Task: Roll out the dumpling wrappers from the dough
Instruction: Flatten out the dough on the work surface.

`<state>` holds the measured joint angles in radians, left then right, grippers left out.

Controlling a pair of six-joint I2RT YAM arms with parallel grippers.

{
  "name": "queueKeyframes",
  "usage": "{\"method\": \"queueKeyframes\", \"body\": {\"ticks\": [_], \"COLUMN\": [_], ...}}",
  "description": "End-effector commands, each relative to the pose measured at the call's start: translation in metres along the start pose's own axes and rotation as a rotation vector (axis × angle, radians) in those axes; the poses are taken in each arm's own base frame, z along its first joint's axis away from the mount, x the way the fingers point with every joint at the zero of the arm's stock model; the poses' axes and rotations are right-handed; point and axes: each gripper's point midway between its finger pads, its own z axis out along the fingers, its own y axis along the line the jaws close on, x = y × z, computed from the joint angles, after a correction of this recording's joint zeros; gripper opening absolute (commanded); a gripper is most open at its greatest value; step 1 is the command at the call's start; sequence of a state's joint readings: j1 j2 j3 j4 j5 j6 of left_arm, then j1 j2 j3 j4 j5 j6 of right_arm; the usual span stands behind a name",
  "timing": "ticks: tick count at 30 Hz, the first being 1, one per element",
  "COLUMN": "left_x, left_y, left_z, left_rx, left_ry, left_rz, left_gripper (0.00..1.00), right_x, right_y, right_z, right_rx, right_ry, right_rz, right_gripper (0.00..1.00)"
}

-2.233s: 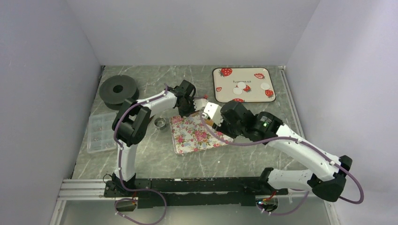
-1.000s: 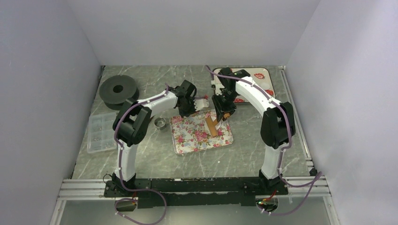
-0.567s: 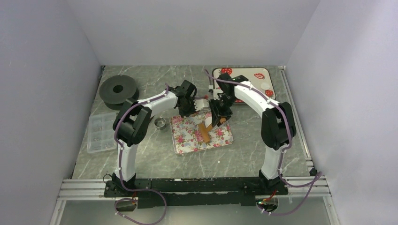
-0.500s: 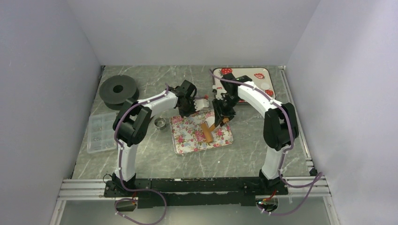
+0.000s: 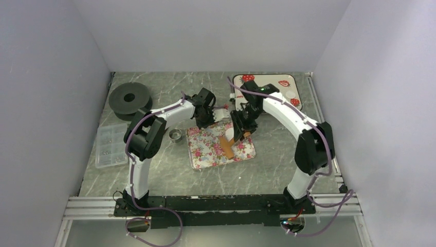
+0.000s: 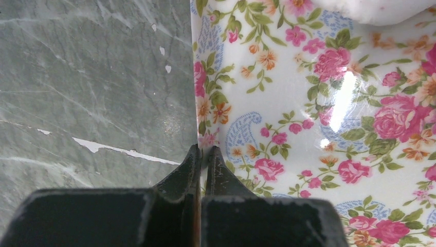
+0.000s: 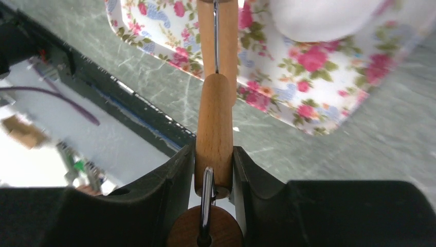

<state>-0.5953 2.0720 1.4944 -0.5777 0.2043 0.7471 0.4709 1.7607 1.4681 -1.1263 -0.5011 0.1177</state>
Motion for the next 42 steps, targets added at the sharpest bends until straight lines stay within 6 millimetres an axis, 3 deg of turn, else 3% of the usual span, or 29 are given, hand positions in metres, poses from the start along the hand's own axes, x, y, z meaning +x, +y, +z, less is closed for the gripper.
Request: {"method": "queueKeyframes", "body": {"ticks": [1, 6, 9, 12, 18, 20, 25, 33, 37, 42], "left_x": [0.069, 0.064, 0.064, 0.064, 0.064, 0.064, 0.063, 0.064, 0.066, 0.068], "left_y": [-0.068, -0.067, -0.069, -0.072, -0.074, -0.074, -0.075, -0.075, -0.074, -0.073], "left_z": [0.041, 0.037, 0.038, 0.038, 0.037, 0.037, 0.036, 0.037, 0.039, 0.039], "left_rx": [0.23, 0.23, 0.241, 0.256, 0.282, 0.282, 0.296, 0.302, 0.308, 0.301], "left_ry": [0.216, 0.199, 0.199, 0.2, 0.192, 0.193, 0.18, 0.18, 0.181, 0.186], "left_rz": [-0.035, -0.039, -0.044, -0.053, -0.083, -0.083, -0.097, -0.102, -0.111, -0.109], "left_gripper": [0.0, 0.0, 0.0, 0.0, 0.0, 0.0, 0.0, 0.0, 0.0, 0.0], "right_x": [-0.017, -0.02, -0.027, -0.033, -0.062, -0.062, -0.046, 0.002, 0.02, 0.035], "right_y": [-0.01, -0.036, -0.044, -0.053, -0.034, -0.029, -0.022, -0.013, -0.011, -0.023], "right_z": [-0.078, -0.106, -0.106, -0.096, -0.064, -0.048, -0.011, 0.051, 0.066, 0.075], "right_rx": [0.259, 0.587, 0.72, 0.83, 0.801, 0.797, 0.782, 0.798, 0.837, 0.872], "right_ry": [-0.204, -0.261, -0.268, -0.227, -0.277, -0.287, -0.275, -0.151, -0.117, -0.082], "right_rz": [-0.016, -0.079, -0.149, -0.208, -0.269, -0.308, -0.387, -0.61, -0.701, -0.777], "right_gripper": [0.0, 0.0, 0.0, 0.0, 0.0, 0.0, 0.0, 0.0, 0.0, 0.0]}}
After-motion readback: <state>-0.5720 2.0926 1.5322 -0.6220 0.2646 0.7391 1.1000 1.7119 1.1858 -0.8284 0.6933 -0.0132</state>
